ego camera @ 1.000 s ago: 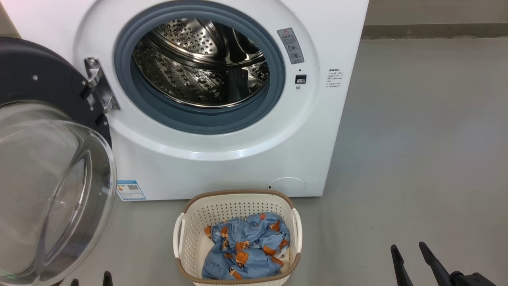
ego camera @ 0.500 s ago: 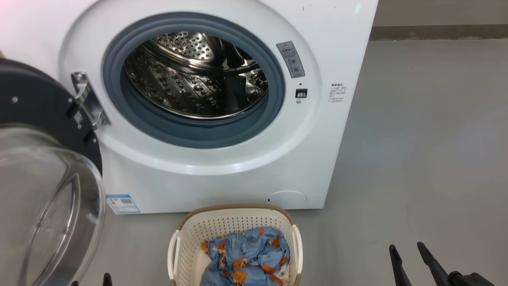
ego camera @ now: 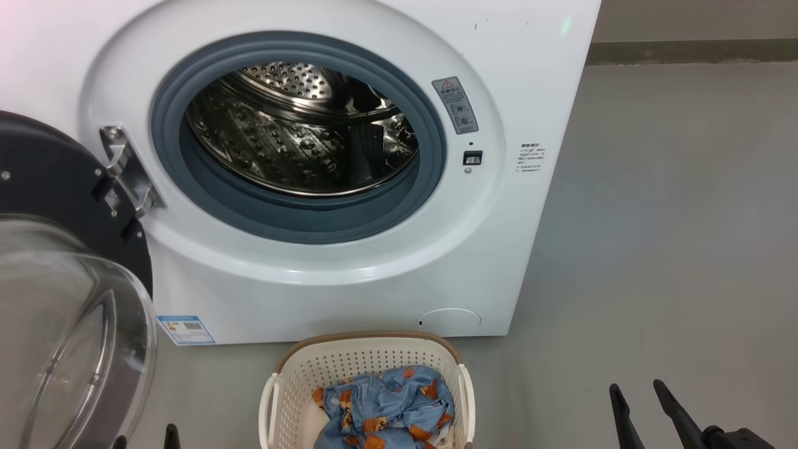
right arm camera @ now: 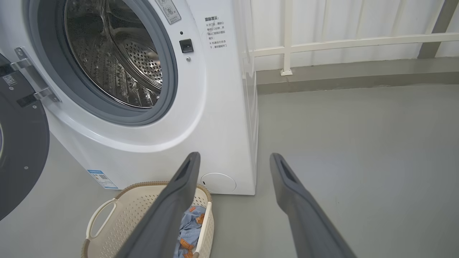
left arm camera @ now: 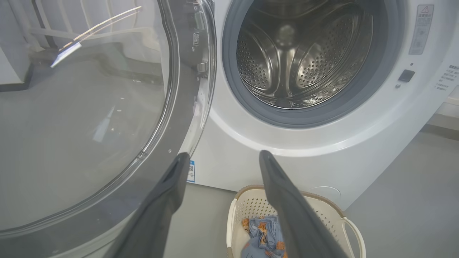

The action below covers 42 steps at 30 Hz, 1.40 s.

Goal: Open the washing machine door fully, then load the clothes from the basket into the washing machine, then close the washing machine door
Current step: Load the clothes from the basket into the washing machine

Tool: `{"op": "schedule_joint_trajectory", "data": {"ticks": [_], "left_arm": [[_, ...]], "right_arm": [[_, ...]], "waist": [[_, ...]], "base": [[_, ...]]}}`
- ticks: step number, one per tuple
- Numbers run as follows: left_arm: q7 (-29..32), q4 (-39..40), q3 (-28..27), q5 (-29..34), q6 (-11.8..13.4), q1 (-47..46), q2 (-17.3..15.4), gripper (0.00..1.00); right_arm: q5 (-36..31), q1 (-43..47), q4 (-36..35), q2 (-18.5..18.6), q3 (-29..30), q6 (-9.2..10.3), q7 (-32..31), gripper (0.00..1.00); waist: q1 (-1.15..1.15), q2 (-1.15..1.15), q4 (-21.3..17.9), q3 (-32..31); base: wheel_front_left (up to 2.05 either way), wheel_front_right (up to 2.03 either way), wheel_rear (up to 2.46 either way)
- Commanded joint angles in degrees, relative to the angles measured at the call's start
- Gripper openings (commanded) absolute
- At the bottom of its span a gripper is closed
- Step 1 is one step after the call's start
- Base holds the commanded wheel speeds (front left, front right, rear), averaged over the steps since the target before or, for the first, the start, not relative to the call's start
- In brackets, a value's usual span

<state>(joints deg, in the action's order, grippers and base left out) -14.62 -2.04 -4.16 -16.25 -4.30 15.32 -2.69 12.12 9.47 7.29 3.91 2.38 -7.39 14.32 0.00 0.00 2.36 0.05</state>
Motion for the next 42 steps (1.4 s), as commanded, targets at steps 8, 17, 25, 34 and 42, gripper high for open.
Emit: {"op": "schedule_joint_trajectory", "data": {"ticks": [8, 17, 25, 34, 42], "left_arm": [[-0.4, 3.7, 0.7, 1.1, -0.5, -2.5, -0.2, 1.0], [-0.4, 2.1, 4.9, 3.6, -1.8, -7.2, -0.2, 1.0], [1.7, -6.5, 8.8, 0.5, -3.0, -14.6, -2.9, 1.0], [8.9, -12.7, 11.5, -3.9, -3.2, -22.8, -8.5, 1.0], [16.5, -19.0, 14.7, -10.4, -3.2, -28.3, -11.9, 1.0]], "right_arm": [[0.0, -3.0, -1.7, 0.2, -2.2, -0.1, 0.7, 1.0], [0.4, -6.5, -2.1, -0.8, -3.4, -0.1, 0.7, 1.0], [3.4, -11.4, -2.7, -1.0, -5.9, -0.1, 0.7, 1.0], [6.7, -15.2, -3.1, -1.0, -8.7, -0.1, 0.7, 1.0], [8.0, -16.6, -3.6, -1.0, -10.0, -0.1, 0.7, 1.0]], "waist": [[0.0, 0.0, -1.8, 3.0], [0.0, 0.0, -5.9, 10.5], [0.0, 0.0, -12.1, 19.8], [0.0, 0.0, -18.9, 28.3], [0.0, 0.0, -21.9, 32.5]], "base": [[0.0, 0.0, 0.0], [0.0, 0.0, 0.0], [0.0, 0.0, 0.0], [0.0, 0.0, 0.0], [0.0, 0.0, 0.0]]}}
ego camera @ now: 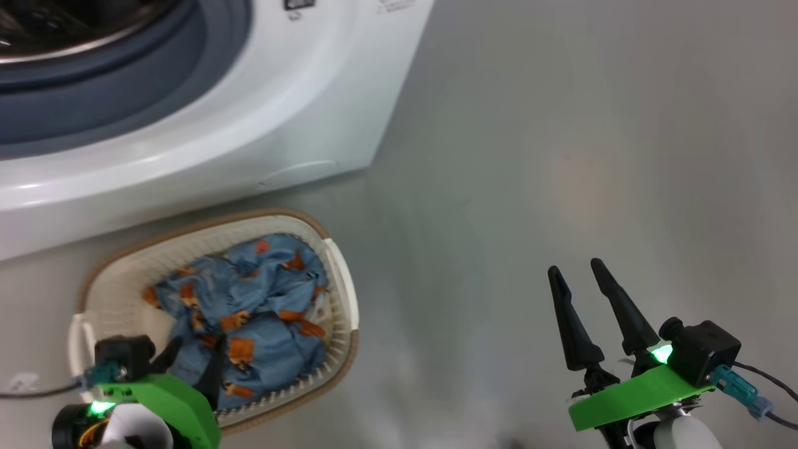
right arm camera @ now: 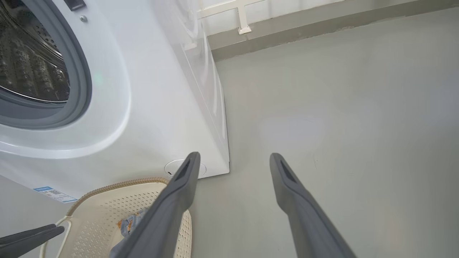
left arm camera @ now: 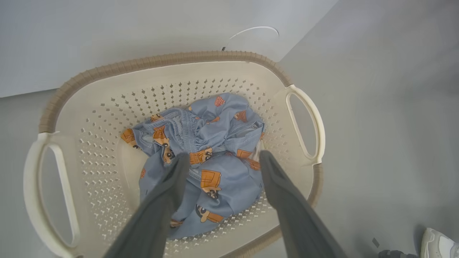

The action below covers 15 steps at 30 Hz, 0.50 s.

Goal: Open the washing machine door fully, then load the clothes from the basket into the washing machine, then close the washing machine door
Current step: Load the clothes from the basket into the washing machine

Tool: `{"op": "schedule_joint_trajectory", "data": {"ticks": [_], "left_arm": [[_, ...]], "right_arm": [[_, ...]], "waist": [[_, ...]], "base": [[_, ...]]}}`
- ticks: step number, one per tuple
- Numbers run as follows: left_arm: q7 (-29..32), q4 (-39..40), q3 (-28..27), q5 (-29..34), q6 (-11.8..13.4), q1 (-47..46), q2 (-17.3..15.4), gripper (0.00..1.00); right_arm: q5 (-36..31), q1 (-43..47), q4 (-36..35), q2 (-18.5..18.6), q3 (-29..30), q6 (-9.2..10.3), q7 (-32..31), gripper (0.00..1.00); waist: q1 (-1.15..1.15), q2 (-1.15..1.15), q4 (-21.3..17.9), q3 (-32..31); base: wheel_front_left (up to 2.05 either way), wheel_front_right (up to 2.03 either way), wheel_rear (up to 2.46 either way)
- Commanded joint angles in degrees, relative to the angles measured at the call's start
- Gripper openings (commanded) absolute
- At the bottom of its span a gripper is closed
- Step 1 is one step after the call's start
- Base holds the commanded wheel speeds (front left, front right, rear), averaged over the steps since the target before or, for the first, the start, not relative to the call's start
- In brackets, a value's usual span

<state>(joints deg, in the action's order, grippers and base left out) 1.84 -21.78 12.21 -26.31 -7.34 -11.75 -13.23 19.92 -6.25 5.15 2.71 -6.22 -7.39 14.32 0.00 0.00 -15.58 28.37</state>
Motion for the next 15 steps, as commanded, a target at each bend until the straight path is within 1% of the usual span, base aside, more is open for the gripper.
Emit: {"op": "schedule_joint_trajectory", "data": {"ticks": [1, 5, 8, 11, 15], "left_arm": [[0.8, -0.1, -1.8, -1.0, -0.1, -1.8, -1.4, 1.0], [3.8, -3.5, -1.5, -2.3, -0.1, -4.4, -2.0, 1.0], [6.2, -6.4, -1.6, -3.7, -0.1, -6.1, -1.8, 1.0], [9.7, -9.5, -2.8, -7.2, -0.1, -7.6, -0.7, 1.0], [11.5, -12.0, -2.8, -8.0, -0.1, -9.1, -1.3, 1.0]], "right_arm": [[0.3, -1.1, -1.5, 0.2, -1.5, -0.1, 0.7, 1.0], [0.7, -2.0, -2.0, 0.2, -1.9, -0.1, 0.7, 1.0], [0.9, -2.6, -2.4, 0.2, -1.9, -0.1, 0.7, 1.0], [1.2, -3.1, -2.6, 0.2, -1.8, -0.1, 0.7, 1.0], [1.5, -3.7, -2.8, 0.2, -1.8, -0.1, 0.7, 1.0]], "waist": [[0.0, 0.0, -4.2, 4.6], [0.0, 0.0, -4.8, 6.4], [0.0, 0.0, -5.1, 7.9], [0.0, 0.0, -5.2, 9.3], [0.0, 0.0, -5.4, 10.7]], "base": [[0.0, 0.0, 0.0], [0.0, 0.0, 0.0], [0.0, 0.0, 0.0], [0.0, 0.0, 0.0], [0.0, 0.0, 0.0]]}}
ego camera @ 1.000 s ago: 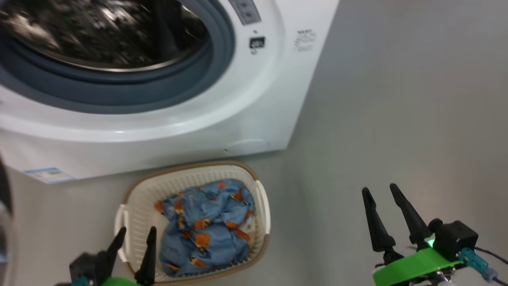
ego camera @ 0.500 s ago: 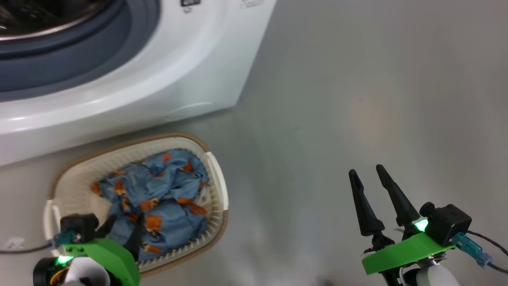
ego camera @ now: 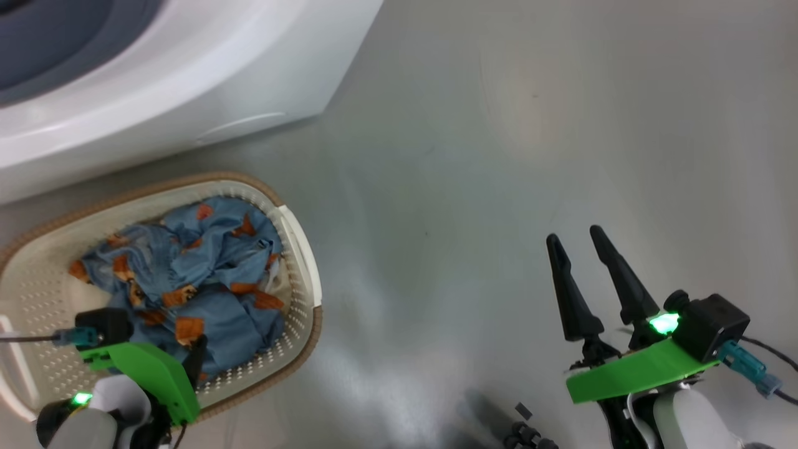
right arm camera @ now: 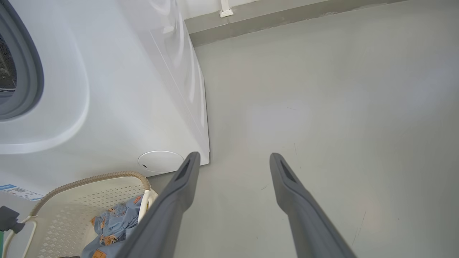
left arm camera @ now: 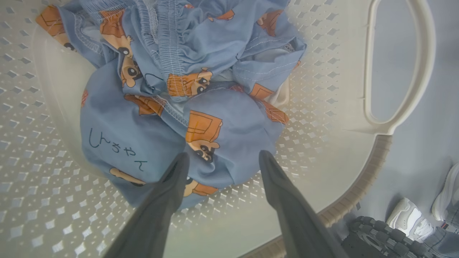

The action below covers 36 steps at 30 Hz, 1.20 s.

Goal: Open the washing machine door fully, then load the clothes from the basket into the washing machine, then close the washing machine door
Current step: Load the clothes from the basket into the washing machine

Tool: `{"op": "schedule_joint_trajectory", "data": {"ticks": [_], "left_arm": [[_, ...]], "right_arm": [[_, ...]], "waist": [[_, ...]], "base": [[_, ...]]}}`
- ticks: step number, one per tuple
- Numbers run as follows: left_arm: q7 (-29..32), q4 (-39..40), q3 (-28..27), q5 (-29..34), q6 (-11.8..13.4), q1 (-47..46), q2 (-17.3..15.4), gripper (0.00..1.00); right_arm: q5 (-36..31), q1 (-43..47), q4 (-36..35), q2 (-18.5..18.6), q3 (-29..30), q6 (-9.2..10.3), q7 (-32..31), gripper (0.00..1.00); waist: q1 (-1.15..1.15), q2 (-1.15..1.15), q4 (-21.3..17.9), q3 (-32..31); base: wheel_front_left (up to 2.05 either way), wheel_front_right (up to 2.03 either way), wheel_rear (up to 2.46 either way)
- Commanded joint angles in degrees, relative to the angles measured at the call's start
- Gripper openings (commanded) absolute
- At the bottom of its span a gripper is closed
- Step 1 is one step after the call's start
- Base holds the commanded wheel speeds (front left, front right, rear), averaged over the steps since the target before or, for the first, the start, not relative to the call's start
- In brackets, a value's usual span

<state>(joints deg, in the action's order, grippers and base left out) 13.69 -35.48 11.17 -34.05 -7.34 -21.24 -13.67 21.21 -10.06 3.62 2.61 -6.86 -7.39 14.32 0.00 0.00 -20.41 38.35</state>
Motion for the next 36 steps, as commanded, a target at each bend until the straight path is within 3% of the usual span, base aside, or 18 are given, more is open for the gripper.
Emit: {"op": "schedule_joint_trajectory", "data": {"ticks": [1, 36], "left_arm": [[0.1, 0.5, -1.5, -0.4, -0.1, -0.5, -1.2, 1.0], [-5.3, -14.7, 5.5, -2.2, -0.1, -14.2, -2.1, 1.0]], "right_arm": [[0.4, -0.3, -1.4, 0.3, -1.3, -0.1, 0.7, 1.0], [1.4, -2.6, -4.7, 0.3, 0.5, -0.1, 0.7, 1.0]], "waist": [[0.0, 0.0, -0.8, 1.6], [0.0, 0.0, -2.1, 11.0]], "base": [[0.0, 0.0, 0.0], [0.0, 0.0, 0.0]]}}
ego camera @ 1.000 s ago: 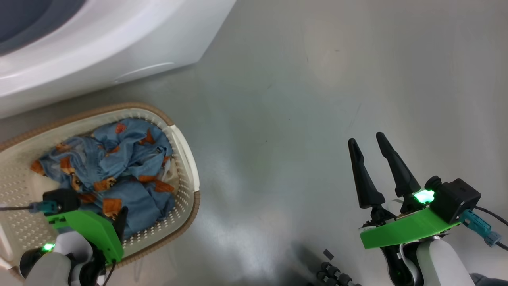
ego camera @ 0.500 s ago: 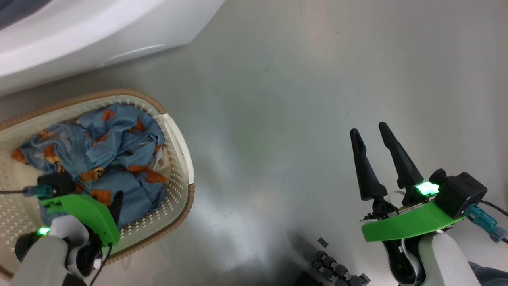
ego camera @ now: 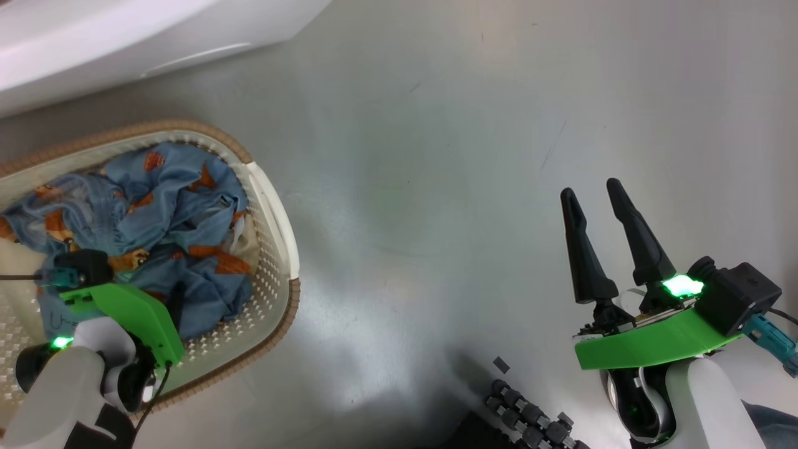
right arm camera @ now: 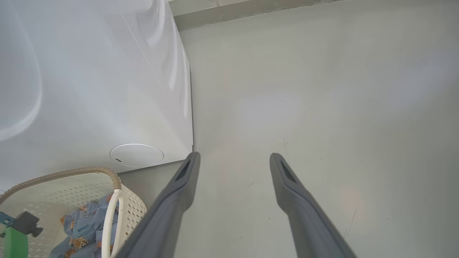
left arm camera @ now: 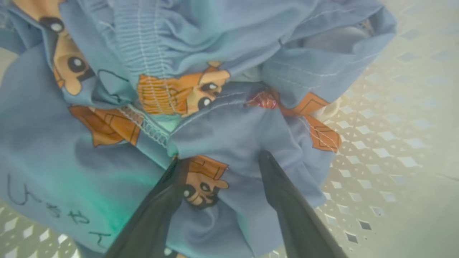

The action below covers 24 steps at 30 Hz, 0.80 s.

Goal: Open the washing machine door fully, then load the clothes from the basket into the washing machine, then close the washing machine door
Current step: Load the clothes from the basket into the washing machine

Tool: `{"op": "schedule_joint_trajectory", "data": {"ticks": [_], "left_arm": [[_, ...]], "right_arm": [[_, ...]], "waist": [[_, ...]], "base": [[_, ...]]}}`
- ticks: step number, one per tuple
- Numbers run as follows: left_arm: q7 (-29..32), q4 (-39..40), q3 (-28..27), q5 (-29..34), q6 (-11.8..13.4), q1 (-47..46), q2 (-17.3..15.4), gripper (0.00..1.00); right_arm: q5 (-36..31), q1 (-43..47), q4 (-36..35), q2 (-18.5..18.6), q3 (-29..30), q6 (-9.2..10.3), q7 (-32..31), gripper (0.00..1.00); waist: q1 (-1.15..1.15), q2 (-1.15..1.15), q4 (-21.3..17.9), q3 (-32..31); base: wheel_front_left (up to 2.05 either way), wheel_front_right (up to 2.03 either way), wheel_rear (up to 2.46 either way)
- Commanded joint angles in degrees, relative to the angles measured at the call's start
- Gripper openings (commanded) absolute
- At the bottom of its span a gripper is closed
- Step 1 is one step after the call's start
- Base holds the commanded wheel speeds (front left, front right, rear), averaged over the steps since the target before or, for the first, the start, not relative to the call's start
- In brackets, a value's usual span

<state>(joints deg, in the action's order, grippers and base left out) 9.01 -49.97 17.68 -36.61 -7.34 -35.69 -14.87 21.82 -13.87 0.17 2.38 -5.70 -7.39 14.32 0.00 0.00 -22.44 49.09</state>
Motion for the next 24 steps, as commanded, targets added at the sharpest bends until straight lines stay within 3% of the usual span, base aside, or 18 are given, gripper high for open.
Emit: {"op": "schedule_joint_trajectory", "data": {"ticks": [1, 11, 12, 13, 15, 16, 24], "left_arm": [[-0.9, -0.8, -0.9, 0.5, -0.1, -0.1, -0.9, 1.0], [-3.7, -6.1, 0.4, 1.9, 0.7, -3.4, -0.3, 0.98], [-4.0, -6.7, 0.4, 2.0, 0.8, -3.7, -0.2, 0.9], [-4.4, -7.3, 0.6, 2.2, 0.8, -4.0, -0.2, 0.76], [-5.1, -8.4, 0.9, 2.4, 0.9, -4.4, 0.0, 0.33], [-5.4, -8.9, 1.0, 2.5, 0.8, -4.6, 0.1, 0.0], [-9.0, -12.1, 1.9, 2.2, 0.4, -4.7, 1.5, 0.0]], "right_arm": [[0.8, 1.2, -1.3, 0.5, -0.7, -0.1, 0.7, 1.0], [1.2, 0.9, -1.9, 0.5, -0.4, -0.1, 0.7, 1.0], [1.2, 0.9, -1.9, 0.5, -0.4, -0.1, 0.7, 1.0], [1.1, 0.9, -2.0, 0.5, -0.3, -0.1, 0.7, 1.0], [1.0, 1.0, -2.0, 0.5, -0.2, -0.1, 0.7, 1.0], [0.9, 1.0, -2.0, 0.5, -0.2, -0.1, 0.7, 1.0], [0.7, 1.3, -1.2, 0.5, 0.5, -0.1, 0.7, 1.0]], "waist": [[0.0, 0.0, -0.2, 0.3], [0.0, 0.0, -0.7, 0.9], [0.0, 0.0, -0.7, 0.9], [0.0, 0.0, -0.8, 0.9], [0.0, 0.0, -0.9, 0.8], [0.0, 0.0, -0.8, 0.7], [0.0, 0.0, 1.0, -2.8]], "base": [[0.0, 0.0, 0.0], [0.0, 0.0, 0.0], [0.0, 0.0, 0.0], [0.0, 0.0, 0.0], [0.0, 0.0, 0.0], [0.0, 0.0, 0.0], [0.0, 0.0, 0.0]]}}
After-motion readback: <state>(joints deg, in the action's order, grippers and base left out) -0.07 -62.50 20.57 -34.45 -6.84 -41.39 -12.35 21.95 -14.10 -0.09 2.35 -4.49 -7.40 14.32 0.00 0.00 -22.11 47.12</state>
